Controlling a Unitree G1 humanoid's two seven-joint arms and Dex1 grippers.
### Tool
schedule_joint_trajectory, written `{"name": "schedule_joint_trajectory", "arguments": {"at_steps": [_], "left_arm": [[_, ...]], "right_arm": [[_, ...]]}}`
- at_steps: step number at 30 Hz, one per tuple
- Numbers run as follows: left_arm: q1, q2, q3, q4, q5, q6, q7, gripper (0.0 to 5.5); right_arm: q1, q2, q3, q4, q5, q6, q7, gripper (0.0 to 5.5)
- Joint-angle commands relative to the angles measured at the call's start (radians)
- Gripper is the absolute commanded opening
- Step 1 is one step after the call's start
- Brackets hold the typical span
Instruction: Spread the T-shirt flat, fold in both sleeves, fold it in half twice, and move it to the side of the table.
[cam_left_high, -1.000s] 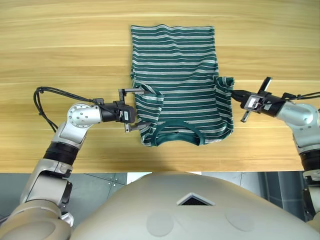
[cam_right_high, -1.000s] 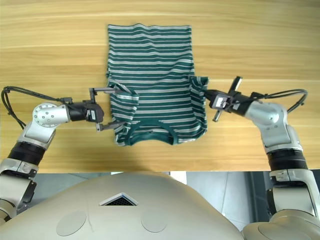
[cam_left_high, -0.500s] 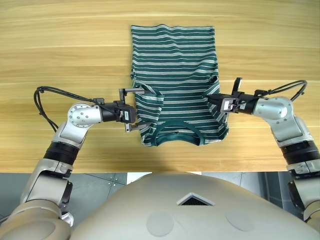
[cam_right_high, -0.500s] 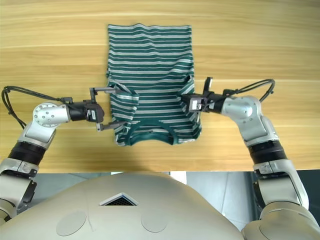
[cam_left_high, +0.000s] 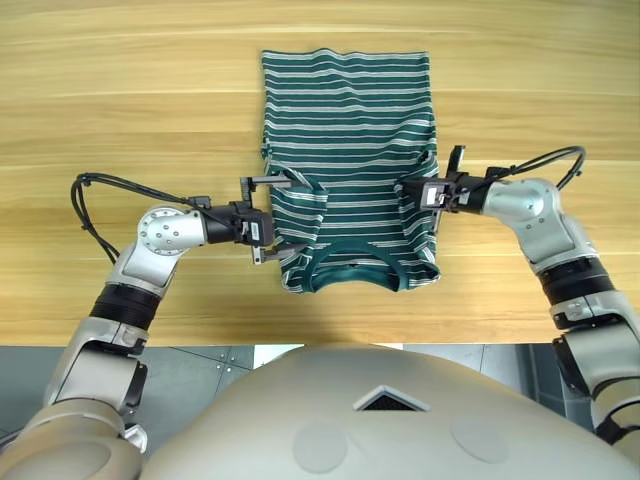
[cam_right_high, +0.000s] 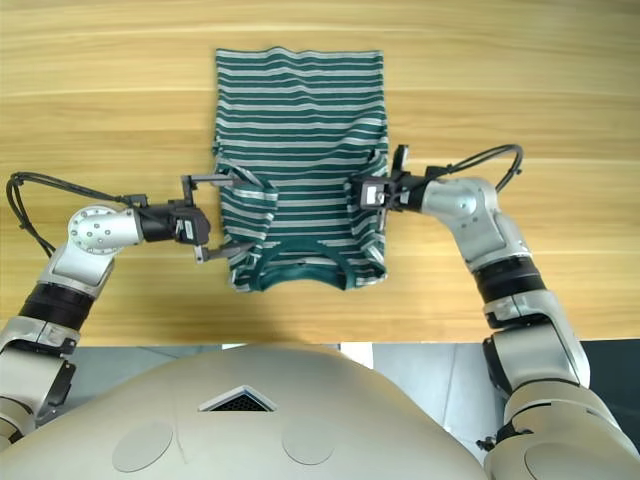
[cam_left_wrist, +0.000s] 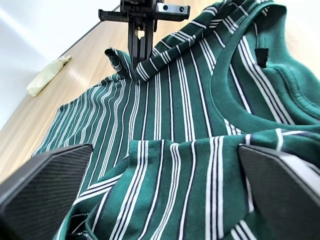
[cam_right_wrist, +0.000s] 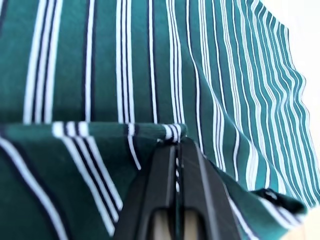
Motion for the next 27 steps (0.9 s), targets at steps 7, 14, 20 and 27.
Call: {"name": "schedule_joint_trajectory", "arguments": {"at_steps": [7, 14, 20, 27], "left_arm": [[-0.009, -0.004, -0.004, -0.012, 0.005, 0.005, 0.0, 5.4], [-0.008, -0.01, -0.007, -0.013, 0.005, 0.006, 0.001, 5.4], [-0.009, -0.011, -0.007, -0.014, 0.005, 0.007, 0.001, 5.4], [-0.013, -0.011, -0.009, -0.012, 0.003, 0.006, -0.003, 5.4]], "right_arm": [[-0.007, 0.035, 0.02, -0.039, 0.01, -0.01, 0.011, 0.03], [-0.021, 0.044, 0.016, -0.003, -0.013, 0.002, -0.018, 0.03], [-0.018, 0.009, 0.03, 0.035, -0.058, 0.028, -0.024, 1.01], [0.025, -0.015, 0.005, -0.067, 0.063, 0.009, 0.051, 2.17]]}}
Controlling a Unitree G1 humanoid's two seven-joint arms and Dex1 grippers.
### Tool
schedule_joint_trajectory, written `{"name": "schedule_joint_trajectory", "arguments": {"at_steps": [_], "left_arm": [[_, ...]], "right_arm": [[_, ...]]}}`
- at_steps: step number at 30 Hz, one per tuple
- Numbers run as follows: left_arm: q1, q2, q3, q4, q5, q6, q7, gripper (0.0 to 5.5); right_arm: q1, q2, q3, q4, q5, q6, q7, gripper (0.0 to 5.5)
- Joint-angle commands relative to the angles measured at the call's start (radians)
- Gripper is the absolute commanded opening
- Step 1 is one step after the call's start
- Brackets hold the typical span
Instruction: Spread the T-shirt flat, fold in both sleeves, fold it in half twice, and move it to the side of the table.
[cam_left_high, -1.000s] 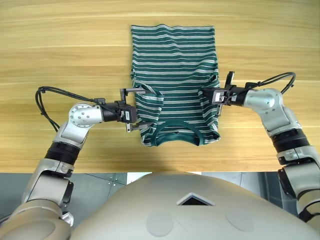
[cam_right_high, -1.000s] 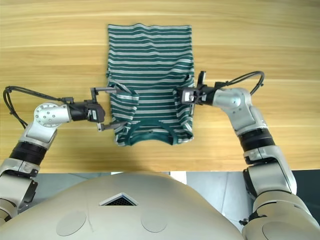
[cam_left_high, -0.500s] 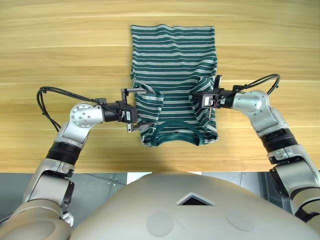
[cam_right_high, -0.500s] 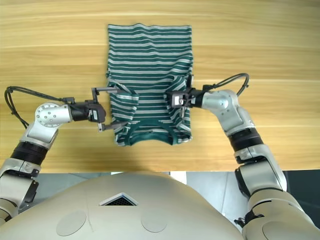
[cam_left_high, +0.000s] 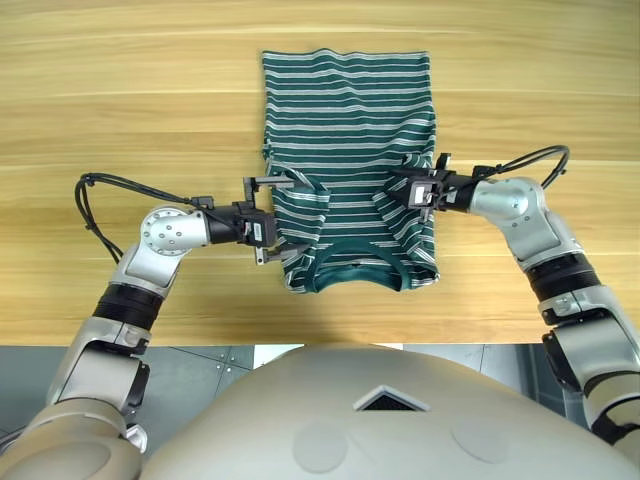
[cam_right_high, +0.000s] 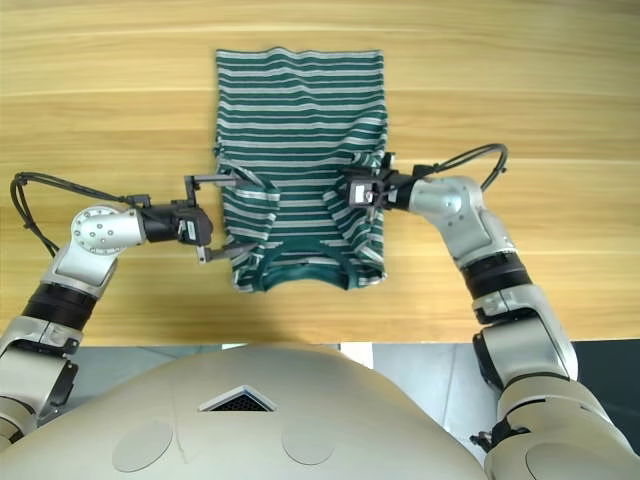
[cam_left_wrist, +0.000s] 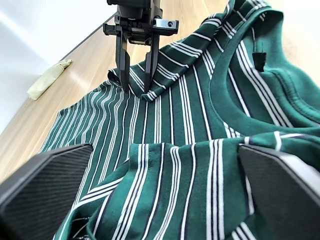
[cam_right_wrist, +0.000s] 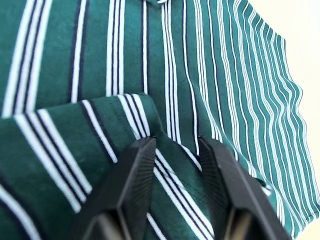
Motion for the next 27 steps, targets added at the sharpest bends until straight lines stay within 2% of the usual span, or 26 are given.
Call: {"name": "schedule_joint_trajectory", "arguments": {"at_steps": [1, 4, 8, 10, 13, 15, 18, 22, 27], "left_arm": [[-0.014, -0.001, -0.005, -0.005, 0.001, 0.006, -0.005, 5.4], [-0.008, 0.016, -0.003, -0.017, -0.03, -0.002, -0.033, 5.4], [0.009, 0.094, 0.024, -0.052, -0.142, 0.01, -0.137, 5.4], [0.015, 0.131, 0.038, -0.062, -0.175, 0.015, -0.175, 5.4], [0.024, 0.17, 0.058, -0.039, -0.145, -0.001, -0.178, 5.4], [0.021, 0.196, 0.058, -0.014, -0.095, -0.014, -0.177, 5.4], [0.057, 0.253, 0.049, -0.03, -0.056, -0.043, -0.2, 5.4], [0.112, 0.279, 0.021, -0.05, -0.036, -0.069, -0.216, 5.4], [0.15, 0.269, -0.022, -0.058, -0.002, -0.08, -0.215, 5.4]], "right_arm": [[0.056, -0.028, -0.026, -0.095, 0.122, -0.005, 0.091, 2.3], [0.109, -0.055, -0.093, -0.214, 0.303, -0.006, 0.166, 2.9], [0.179, -0.117, -0.256, -0.364, 0.563, 0.02, 0.23, 3.66], [0.21, -0.146, -0.326, -0.385, 0.605, 0.024, 0.231, 4.0], [0.287, -0.215, -0.386, -0.363, 0.559, 0.03, 0.236, 4.5], [0.4, -0.282, -0.386, -0.334, 0.486, 0.014, 0.265, 4.81], [0.534, -0.314, -0.379, -0.321, 0.436, -0.004, 0.28, 5.32], [0.6, -0.29, -0.322, -0.289, 0.357, -0.017, 0.269, 5.37], [0.595, -0.282, -0.266, -0.244, 0.307, -0.04, 0.268, 5.37]]}}
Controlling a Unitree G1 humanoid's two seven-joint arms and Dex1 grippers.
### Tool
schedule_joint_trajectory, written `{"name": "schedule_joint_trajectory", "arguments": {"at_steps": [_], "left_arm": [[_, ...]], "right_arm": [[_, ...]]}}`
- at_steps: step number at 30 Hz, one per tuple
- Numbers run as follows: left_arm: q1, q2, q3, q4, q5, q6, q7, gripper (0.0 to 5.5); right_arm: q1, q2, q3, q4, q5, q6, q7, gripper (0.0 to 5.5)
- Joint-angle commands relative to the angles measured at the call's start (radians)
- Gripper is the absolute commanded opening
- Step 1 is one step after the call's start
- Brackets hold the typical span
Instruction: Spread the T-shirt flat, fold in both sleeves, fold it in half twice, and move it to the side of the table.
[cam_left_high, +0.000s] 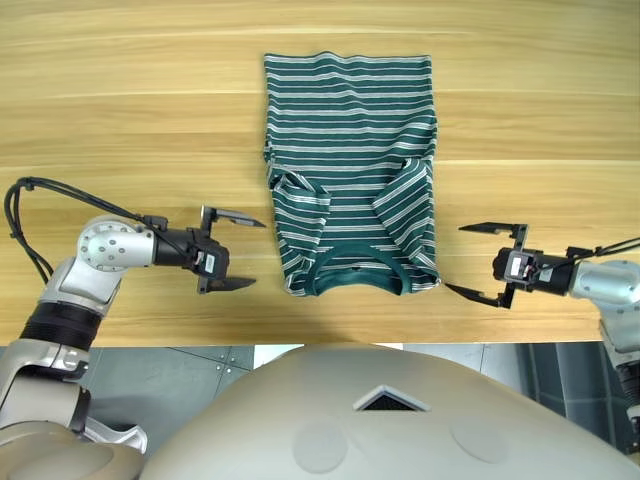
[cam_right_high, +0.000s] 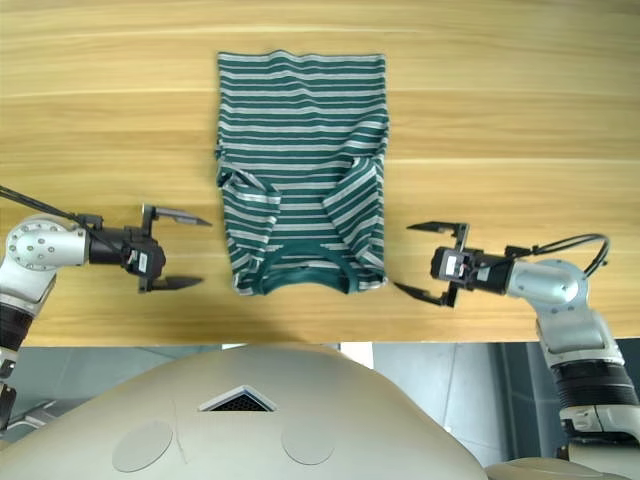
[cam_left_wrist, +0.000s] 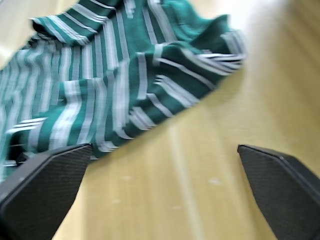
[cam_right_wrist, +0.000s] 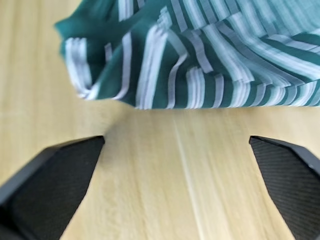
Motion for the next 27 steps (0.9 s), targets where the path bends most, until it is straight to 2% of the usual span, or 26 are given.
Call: {"name": "schedule_joint_trajectory", "arguments": {"at_steps": [1, 8, 13, 20, 27], "left_arm": [[0.029, -0.006, -0.048, -0.002, 0.041, -0.018, -0.008, 5.4], [0.01, -0.047, -0.088, 0.015, 0.017, -0.04, -0.005, 5.4], [-0.006, -0.08, -0.118, 0.063, -0.003, -0.064, -0.017, 5.4], [-0.031, -0.105, -0.143, 0.099, 0.003, -0.067, -0.013, 4.15], [-0.053, -0.121, -0.156, 0.131, -0.004, -0.056, -0.025, 3.12]], "right_arm": [[-0.001, 0.005, 0.052, 0.037, -0.061, -0.003, 0.003, 5.37], [-0.01, 0.01, 0.104, 0.026, -0.054, 0.0, 0.011, 5.37], [-0.003, 0.0, 0.118, -0.023, -0.027, -0.004, 0.024, 4.45], [-0.022, 0.01, 0.143, -0.046, -0.004, -0.01, 0.034, 3.04], [-0.054, 0.028, 0.16, -0.056, 0.0, 0.006, 0.034, 1.95]]}}
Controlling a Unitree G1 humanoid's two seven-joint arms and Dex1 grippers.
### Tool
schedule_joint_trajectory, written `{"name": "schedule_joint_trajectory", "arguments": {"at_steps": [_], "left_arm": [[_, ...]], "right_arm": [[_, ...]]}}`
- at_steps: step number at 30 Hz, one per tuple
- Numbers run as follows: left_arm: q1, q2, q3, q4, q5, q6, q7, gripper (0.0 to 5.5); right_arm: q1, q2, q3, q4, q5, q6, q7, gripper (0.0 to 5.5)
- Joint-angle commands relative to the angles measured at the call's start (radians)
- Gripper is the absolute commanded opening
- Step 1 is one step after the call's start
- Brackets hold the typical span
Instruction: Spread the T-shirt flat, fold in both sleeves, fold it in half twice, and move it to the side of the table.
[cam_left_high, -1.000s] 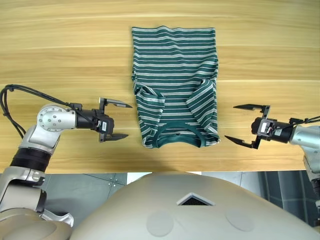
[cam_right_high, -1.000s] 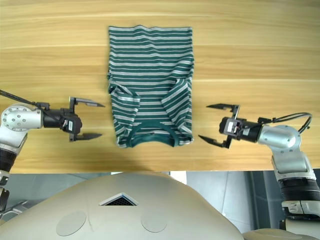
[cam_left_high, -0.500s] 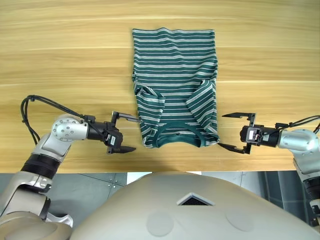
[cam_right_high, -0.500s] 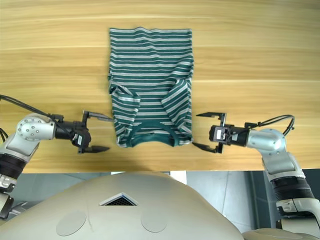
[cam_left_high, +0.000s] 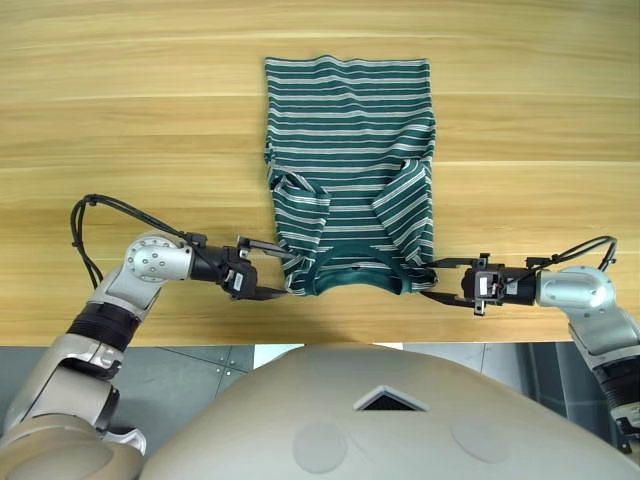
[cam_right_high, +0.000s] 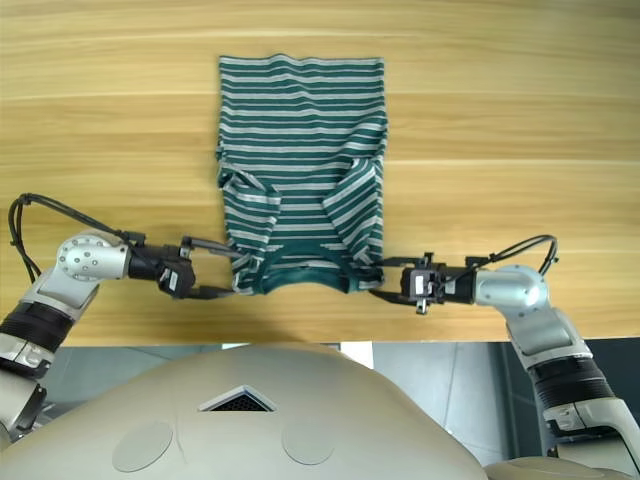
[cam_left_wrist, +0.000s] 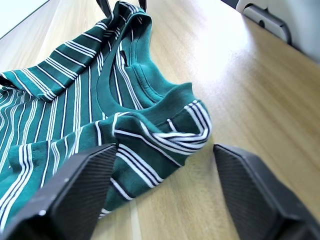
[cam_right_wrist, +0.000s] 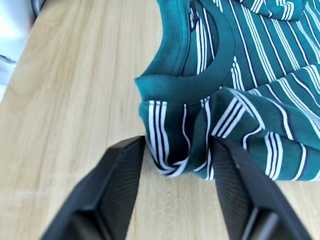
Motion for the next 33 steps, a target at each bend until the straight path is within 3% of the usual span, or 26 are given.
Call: {"name": "schedule_joint_trajectory", "arguments": {"at_steps": [1, 11, 21, 33], "left_arm": [[-0.01, -0.003, -0.02, 0.031, 0.035, 0.028, -0.018, 2.93], [-0.012, -0.002, -0.032, 0.026, 0.028, 0.033, -0.027, 1.39], [-0.018, -0.003, -0.026, 0.019, 0.008, 0.035, -0.037, 0.0], [-0.03, 0.05, 0.043, -0.01, -0.019, 0.021, -0.033, 0.0]], "right_arm": [[-0.031, 0.019, 0.01, 0.001, -0.014, 0.014, -0.002, 1.73], [-0.049, 0.043, 0.021, -0.01, -0.006, 0.025, 0.0, 0.07], [-0.059, 0.05, 0.023, -0.021, -0.005, 0.035, 0.007, 0.01], [-0.055, 0.004, 0.0, -0.061, 0.028, 0.034, 0.064, 0.01]]}}
